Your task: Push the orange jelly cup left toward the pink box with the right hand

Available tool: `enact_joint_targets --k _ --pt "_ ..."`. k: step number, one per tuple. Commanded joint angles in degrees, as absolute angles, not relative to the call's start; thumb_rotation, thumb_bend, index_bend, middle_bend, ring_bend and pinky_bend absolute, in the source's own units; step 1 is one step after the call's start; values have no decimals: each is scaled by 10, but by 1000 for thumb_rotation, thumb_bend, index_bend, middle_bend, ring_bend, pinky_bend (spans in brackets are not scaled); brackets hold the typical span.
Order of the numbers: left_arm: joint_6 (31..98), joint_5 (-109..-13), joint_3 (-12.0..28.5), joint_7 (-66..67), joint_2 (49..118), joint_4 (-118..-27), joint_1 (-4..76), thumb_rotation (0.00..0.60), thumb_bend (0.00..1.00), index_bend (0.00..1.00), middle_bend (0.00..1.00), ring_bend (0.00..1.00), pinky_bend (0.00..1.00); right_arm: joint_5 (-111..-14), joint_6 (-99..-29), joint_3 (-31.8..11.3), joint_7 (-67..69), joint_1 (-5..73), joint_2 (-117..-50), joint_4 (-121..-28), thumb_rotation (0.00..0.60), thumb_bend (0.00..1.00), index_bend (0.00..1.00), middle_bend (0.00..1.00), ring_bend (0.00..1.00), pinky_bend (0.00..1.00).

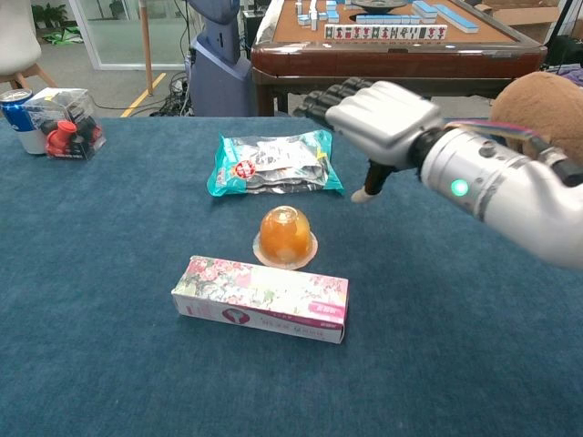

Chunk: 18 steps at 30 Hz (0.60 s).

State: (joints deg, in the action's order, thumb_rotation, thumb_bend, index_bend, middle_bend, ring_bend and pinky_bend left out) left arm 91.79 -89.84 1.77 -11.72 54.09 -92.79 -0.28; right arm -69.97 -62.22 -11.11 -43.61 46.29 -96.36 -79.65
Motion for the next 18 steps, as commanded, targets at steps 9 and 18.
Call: enact_joint_targets --k 9,18 --pt "912 -886 21 -83 548 -938 0 600 313 618 484 423 535 -701 -736 -54 -443 335 -769 -993 600 0 0 0 0 0" --pt "902 -885 22 -76 565 -929 9 600 313 612 507 423 535 -723 -830 -6 -376 226 -671 -1072 600 0 0 0 0 0"
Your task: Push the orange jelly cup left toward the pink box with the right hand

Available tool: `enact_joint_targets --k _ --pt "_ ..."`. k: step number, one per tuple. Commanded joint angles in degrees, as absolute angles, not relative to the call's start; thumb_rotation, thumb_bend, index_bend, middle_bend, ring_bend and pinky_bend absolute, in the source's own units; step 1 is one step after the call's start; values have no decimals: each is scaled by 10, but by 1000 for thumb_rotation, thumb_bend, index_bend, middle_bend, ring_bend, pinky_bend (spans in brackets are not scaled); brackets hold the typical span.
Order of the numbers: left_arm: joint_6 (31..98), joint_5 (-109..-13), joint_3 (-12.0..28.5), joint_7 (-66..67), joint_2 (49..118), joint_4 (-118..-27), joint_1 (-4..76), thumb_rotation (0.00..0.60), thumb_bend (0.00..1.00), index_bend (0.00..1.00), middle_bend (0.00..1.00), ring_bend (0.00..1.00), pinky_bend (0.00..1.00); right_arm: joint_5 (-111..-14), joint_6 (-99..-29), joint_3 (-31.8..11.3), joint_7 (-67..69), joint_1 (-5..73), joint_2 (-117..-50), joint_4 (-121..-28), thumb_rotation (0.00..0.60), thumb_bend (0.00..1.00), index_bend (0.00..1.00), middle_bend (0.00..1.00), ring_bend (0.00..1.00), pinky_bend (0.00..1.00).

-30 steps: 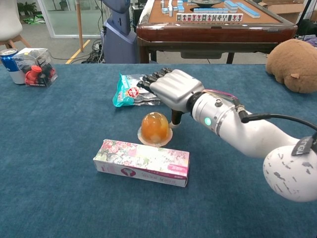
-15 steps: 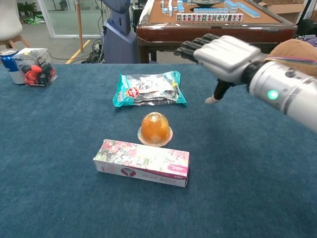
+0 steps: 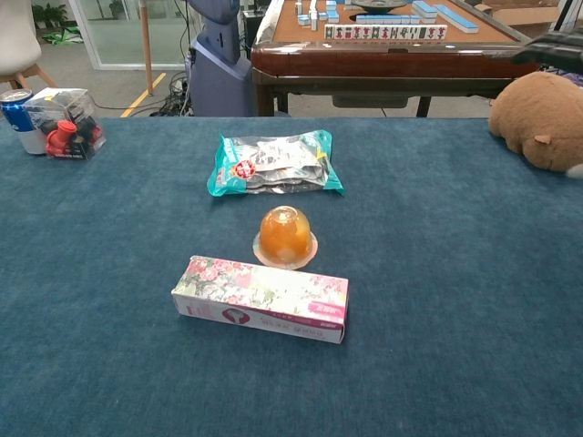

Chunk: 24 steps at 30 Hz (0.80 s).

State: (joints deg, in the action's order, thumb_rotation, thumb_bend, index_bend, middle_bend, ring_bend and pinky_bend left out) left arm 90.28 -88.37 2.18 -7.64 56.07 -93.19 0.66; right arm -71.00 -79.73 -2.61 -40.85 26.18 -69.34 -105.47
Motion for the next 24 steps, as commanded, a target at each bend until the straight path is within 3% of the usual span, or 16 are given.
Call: enact_joint_targets --k 1,11,24 --pt "902 -886 23 -76 567 -928 9 600 313 612 511 423 535 -728 -839 -3 -363 216 -666 -1072 600 0 0 0 0 0" --pt "903 -884 22 -59 582 -924 10 600 313 605 513 423 535 -777 -915 24 -206 116 -630 -1050 600 0 0 0 0 0" --pt "920 -880 27 -56 590 -917 3 600 313 596 512 403 535 -800 -898 10 -98 85 -615 -1001 600 0 0 0 0 0"
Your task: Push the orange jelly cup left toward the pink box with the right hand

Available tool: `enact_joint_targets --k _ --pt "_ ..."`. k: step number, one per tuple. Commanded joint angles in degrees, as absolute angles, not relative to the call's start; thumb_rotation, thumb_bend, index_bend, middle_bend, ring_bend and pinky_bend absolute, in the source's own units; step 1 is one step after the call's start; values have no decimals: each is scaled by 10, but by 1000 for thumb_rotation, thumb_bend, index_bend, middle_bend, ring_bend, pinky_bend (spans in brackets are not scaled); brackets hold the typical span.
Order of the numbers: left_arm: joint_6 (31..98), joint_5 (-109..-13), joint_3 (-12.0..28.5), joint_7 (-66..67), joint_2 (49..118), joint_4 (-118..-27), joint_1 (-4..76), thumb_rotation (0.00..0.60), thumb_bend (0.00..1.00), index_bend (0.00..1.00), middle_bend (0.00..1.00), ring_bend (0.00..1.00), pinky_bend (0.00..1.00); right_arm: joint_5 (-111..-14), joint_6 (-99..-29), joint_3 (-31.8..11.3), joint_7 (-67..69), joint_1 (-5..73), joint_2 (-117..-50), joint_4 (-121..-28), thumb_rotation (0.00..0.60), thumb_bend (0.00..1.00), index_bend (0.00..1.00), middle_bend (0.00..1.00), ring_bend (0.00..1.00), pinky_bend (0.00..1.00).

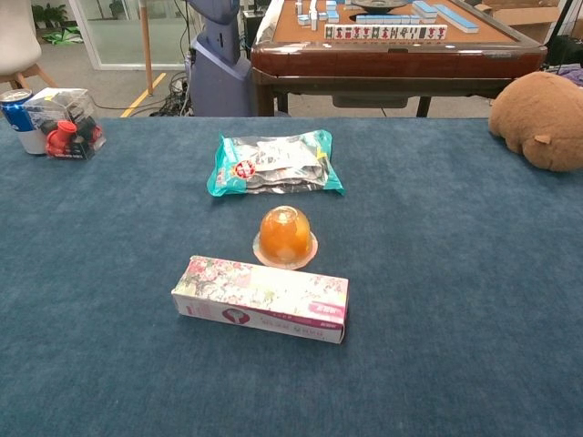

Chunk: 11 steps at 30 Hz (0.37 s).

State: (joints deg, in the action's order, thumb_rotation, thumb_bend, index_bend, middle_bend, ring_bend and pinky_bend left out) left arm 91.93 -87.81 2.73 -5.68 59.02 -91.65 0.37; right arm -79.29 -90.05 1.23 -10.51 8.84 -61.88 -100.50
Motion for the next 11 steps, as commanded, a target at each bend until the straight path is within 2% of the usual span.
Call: enact_joint_targets --k 1,11 --pt "921 -881 26 -56 589 -918 3 600 313 596 512 403 535 -803 -898 9 -97 84 -615 -999 600 0 0 0 0 0" --pt "910 -884 22 -55 585 -925 6 600 313 592 511 403 535 -825 -879 2 -65 77 -606 -992 600 0 0 0 0 0"
